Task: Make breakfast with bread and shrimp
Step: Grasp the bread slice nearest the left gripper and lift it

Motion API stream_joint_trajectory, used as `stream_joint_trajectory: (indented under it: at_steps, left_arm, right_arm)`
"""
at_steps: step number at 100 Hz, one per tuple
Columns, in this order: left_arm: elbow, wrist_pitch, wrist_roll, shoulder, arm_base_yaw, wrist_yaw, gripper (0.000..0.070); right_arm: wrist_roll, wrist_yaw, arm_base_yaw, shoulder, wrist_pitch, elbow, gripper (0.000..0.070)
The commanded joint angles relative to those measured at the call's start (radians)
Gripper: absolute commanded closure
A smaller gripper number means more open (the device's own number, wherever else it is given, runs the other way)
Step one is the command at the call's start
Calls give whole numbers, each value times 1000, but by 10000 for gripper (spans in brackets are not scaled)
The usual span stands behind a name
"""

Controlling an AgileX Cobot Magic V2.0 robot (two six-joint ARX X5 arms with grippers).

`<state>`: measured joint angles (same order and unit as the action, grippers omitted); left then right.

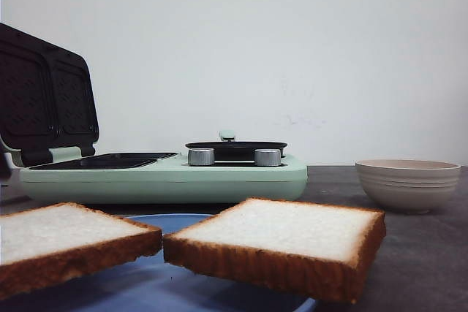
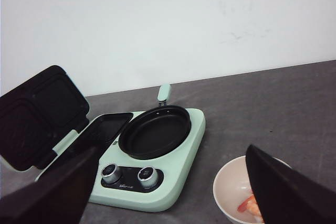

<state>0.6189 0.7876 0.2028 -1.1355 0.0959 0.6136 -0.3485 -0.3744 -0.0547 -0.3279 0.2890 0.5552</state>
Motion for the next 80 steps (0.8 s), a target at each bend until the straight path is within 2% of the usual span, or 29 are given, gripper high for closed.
stream_joint_trajectory:
  at_steps: [1,19,40,49,53,62,65,74,77,80]
  left_arm:
    - [13,9,-49,-42,1,41,258]
    - [13,-2,-57,-128,3,103,253]
    - [13,-8,-56,-194,14,105,256]
    - [13,-20,-56,-200,19,105,281]
    - [13,-21,-56,-200,23,105,328]
    - [13,-18,-57,-200,31,105,499]
    - [13,-16,-56,-200,35,105,524]
    - [13,-14,-61,-200,48,105,533]
    - [13,-14,-68,-200,52,105,580]
    - [13,-13,-79,-200,56,105,662]
  right_arm:
    - [1,-2,-8,-3,-3,16,138]
    - [16,2,-17,-3,-3,16,139]
    - [23,8,-24,-3,-3,16,139]
    - [23,9,-24,-3,-2,16,139]
    - [23,9,-24,-3,-2,16,139]
    - [23,10,-24,-3,2,16,139]
    - [23,10,-24,-3,4,16,140]
    - [23,13,-24,-3,9,16,140]
    - [23,15,-23,-3,10,16,140]
    - [23,17,-23,-3,11,16,140]
